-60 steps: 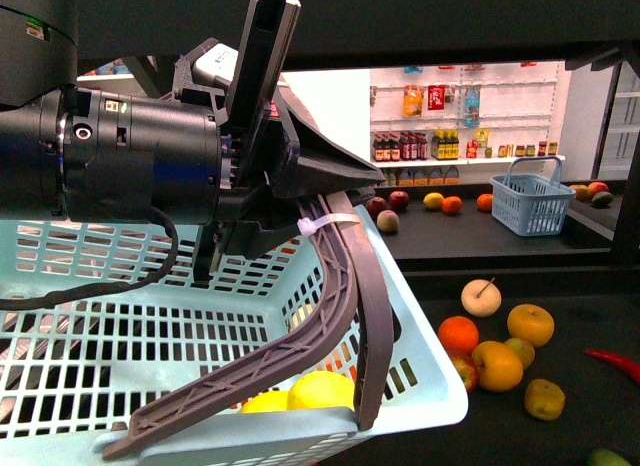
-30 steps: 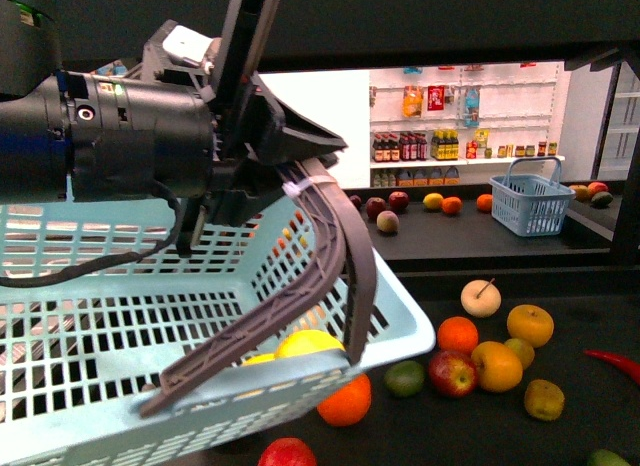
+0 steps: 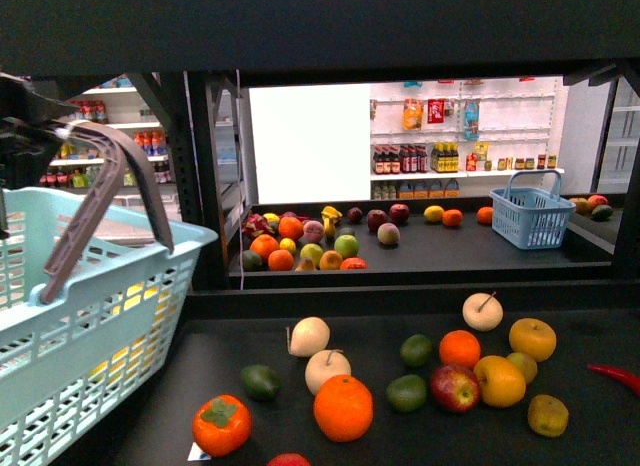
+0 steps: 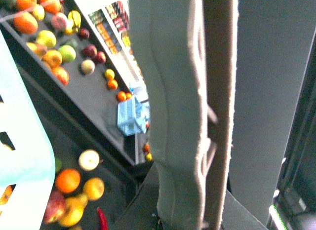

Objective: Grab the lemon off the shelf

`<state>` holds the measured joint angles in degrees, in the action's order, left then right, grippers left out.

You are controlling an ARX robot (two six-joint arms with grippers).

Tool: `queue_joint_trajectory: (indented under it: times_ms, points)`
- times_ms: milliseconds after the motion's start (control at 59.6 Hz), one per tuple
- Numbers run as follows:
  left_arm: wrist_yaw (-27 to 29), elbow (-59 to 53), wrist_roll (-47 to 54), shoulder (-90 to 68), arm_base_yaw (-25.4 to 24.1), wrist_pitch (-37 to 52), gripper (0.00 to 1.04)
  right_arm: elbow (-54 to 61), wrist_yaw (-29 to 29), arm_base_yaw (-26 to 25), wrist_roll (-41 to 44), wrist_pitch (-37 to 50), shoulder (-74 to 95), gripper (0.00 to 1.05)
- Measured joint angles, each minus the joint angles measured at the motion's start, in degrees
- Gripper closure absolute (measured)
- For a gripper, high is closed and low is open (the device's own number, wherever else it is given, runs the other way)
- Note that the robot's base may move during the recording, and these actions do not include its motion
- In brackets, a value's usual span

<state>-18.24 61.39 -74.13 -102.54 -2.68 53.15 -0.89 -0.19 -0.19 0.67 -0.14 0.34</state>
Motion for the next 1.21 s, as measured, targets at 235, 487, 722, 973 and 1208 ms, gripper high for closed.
queue_joint_trajectory:
  times_ms: [235, 487, 722, 973, 1208]
  points:
    - [2.4, 0.8, -10.4, -4.0, -9.3, 11.6, 0.96, 0.0, 0.0, 0.0, 0.0, 0.0, 0.0, 0.02]
    - [-0.4, 2.4, -15.4, -8.4, -16.3, 19.6, 0.96, 0.0, 0.0, 0.0, 0.0, 0.0, 0.0, 0.02]
    - [-4.3, 5.7, -18.8, -13.7, -20.9, 25.8, 0.96, 0.0, 0.0, 0.0, 0.0, 0.0, 0.0, 0.02]
    - [-5.2, 5.8, -20.3, -17.5, -21.6, 26.1, 0.96, 0.0, 0.0, 0.0, 0.0, 0.0, 0.0, 0.02]
    - [-7.3, 5.8, -21.0, -20.0, -21.6, 26.5, 0.96, 0.0, 0.0, 0.0, 0.0, 0.0, 0.0, 0.02]
